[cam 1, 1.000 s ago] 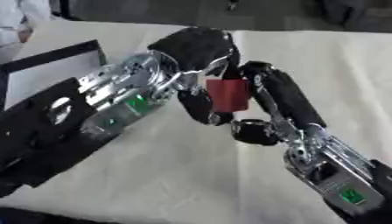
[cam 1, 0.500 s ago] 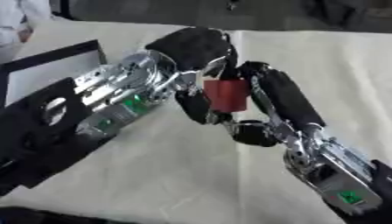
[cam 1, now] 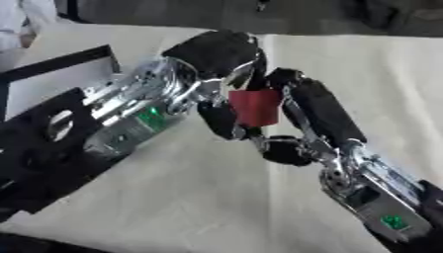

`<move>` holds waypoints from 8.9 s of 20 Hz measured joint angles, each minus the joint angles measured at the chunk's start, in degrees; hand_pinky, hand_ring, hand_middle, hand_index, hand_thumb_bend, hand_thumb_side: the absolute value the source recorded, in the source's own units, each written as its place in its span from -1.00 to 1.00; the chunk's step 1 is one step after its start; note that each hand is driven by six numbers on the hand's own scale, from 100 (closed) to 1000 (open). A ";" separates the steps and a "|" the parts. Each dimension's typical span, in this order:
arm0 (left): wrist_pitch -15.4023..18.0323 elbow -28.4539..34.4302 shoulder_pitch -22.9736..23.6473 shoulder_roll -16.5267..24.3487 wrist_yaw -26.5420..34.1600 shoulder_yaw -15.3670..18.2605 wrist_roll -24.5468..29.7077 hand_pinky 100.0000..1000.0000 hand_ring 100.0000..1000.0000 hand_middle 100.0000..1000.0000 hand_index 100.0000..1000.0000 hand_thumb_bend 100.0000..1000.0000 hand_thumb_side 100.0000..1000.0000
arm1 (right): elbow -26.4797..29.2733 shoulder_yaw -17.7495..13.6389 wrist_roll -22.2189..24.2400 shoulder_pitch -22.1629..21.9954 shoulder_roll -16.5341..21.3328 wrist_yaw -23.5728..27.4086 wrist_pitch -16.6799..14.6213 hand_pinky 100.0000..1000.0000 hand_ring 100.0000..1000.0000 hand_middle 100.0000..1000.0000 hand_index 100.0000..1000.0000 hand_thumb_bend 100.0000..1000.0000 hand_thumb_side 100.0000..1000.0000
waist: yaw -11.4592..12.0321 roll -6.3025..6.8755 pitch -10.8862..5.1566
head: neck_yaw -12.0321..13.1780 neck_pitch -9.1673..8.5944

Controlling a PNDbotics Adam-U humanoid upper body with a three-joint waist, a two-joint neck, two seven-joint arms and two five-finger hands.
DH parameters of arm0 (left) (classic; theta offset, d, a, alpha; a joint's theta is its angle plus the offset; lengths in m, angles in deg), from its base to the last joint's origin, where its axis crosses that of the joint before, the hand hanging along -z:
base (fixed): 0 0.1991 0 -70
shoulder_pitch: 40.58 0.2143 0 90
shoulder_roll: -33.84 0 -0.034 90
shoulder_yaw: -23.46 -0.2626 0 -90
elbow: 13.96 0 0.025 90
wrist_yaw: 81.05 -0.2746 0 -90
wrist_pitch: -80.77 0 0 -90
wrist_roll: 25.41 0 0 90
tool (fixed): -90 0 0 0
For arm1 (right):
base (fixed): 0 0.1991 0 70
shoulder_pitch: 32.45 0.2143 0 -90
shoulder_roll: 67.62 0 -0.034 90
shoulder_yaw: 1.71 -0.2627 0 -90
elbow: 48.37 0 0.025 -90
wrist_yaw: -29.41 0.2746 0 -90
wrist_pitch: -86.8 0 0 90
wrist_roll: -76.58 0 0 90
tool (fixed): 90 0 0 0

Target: Pick up the objects with one hand, pass them to the other hand, and then place them into the box on the other side of the table.

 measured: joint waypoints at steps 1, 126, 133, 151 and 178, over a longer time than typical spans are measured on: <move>-0.01 0.00 0.00 0.00 0.01 0.00 0.02 0.15 -0.30 -0.52 -0.27 -1.00 -1.00 | 0.00 0.00 0.01 0.00 0.00 -0.20 -0.09 0.10 0.13 0.36 0.45 -0.92 -1.00 | 0.00 0.00 0.00 | 0.00 0.00; -3.50 4.06 7.70 11.88 2.62 7.68 -4.12 0.17 -0.38 -0.72 -0.37 -1.00 -1.00 | 3.51 -0.28 3.26 -0.43 -0.22 -9.21 -2.02 0.50 0.53 0.76 1.00 -0.77 -0.91 | -2.12 0.13 -0.01 | 1.55 -1.12; -5.94 4.84 12.67 18.94 6.24 13.50 -9.13 0.18 -0.37 -0.72 -0.37 -1.00 -1.00 | 3.52 -0.43 -2.66 -0.01 2.24 -2.28 -5.68 0.53 0.53 0.73 0.94 -1.00 -0.85 | -3.35 -0.76 -0.01 | 3.95 -2.22; -10.25 0.23 23.50 25.61 12.81 24.21 -20.93 0.21 -0.38 -0.72 -0.37 -1.00 -1.00 | 3.54 -13.24 -15.18 -7.41 11.58 4.47 -8.66 0.47 0.54 0.61 0.77 -1.00 -0.91 | -4.55 -2.54 0.65 | 10.88 -3.98; -10.37 -14.76 27.62 26.15 -3.67 29.16 -6.07 0.69 0.68 0.44 0.73 0.58 -0.51 | 3.55 -25.13 -30.69 -11.02 13.19 12.96 -5.13 0.42 0.50 0.63 0.80 -1.00 -0.82 | -5.32 -2.81 1.95 | 13.08 -5.01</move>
